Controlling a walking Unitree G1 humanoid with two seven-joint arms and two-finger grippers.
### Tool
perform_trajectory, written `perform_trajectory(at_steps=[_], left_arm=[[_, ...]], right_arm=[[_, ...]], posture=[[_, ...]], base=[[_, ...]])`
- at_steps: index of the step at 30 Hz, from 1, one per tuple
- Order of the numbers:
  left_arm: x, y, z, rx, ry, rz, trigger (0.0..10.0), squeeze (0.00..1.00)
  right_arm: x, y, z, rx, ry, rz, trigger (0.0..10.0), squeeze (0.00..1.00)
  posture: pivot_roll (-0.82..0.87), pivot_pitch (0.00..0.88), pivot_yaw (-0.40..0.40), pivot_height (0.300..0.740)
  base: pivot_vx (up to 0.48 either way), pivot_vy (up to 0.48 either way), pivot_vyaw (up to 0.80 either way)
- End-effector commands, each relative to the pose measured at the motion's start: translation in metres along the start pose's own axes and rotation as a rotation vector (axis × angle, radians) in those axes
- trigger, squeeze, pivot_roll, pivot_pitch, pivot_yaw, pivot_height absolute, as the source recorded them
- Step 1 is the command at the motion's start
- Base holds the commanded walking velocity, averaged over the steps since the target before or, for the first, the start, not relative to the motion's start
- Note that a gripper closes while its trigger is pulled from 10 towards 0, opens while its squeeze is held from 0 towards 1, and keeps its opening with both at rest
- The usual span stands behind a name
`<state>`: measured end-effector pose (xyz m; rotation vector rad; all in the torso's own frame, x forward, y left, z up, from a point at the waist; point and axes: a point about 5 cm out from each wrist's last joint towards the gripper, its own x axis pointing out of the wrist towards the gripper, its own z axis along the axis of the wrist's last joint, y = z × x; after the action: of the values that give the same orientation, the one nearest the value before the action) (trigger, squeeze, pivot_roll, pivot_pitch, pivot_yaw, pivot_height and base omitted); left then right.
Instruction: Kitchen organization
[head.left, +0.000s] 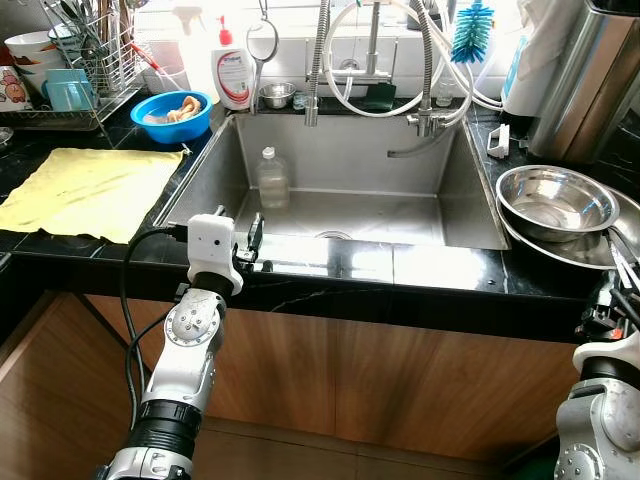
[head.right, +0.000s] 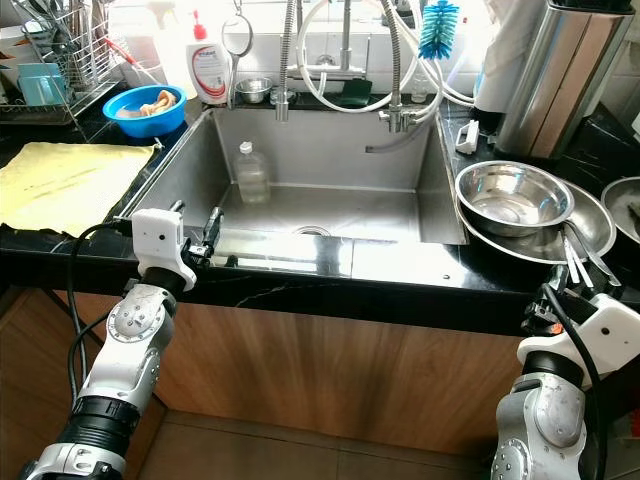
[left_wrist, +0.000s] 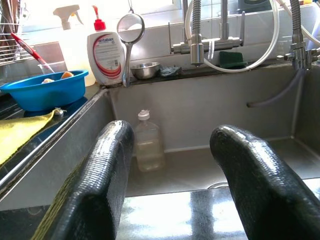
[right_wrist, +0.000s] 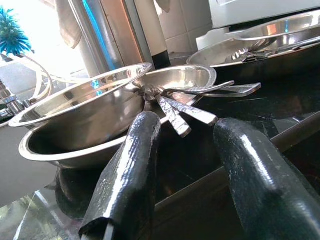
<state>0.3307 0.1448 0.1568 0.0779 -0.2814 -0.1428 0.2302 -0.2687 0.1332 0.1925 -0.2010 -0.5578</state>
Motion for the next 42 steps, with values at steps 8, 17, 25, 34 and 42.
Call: perform_trajectory(at_steps=[8,17,25,34,42], left_arm=[[0.001,-0.001,0.006,0.033,-0.027,-0.020,10.0,0.00],[0.001,-0.002,0.006,0.033,-0.026,-0.019,10.0,0.00],[0.000,-0.003,0.005,0.030,-0.024,-0.023,10.0,0.00],[0.000,-0.004,0.005,0.031,-0.024,-0.028,10.0,0.00],[0.000,-0.004,0.004,0.033,-0.023,-0.029,10.0,0.00]], right_arm=[[0.000,0.003,0.003,0.028,-0.018,0.004,0.5,0.00],[0.001,0.004,0.003,0.039,-0.022,0.008,0.0,0.00],[0.001,0.005,0.003,0.039,-0.021,0.013,0.0,0.00],[0.002,0.006,0.003,0.039,-0.021,0.021,0.0,0.00],[0.003,0.013,0.006,0.041,-0.036,0.039,0.0,0.00]], posture=[[-0.06,0.000,0.051,0.720],[-0.06,0.000,0.049,0.720],[-0.06,0.000,0.049,0.720],[-0.06,0.000,0.050,0.720],[-0.06,0.000,0.050,0.720]], base=[[0.000,0.000,0.00],[0.000,0.000,0.00],[0.000,0.000,0.00],[0.000,0.000,0.00],[0.000,0.000,0.00]])
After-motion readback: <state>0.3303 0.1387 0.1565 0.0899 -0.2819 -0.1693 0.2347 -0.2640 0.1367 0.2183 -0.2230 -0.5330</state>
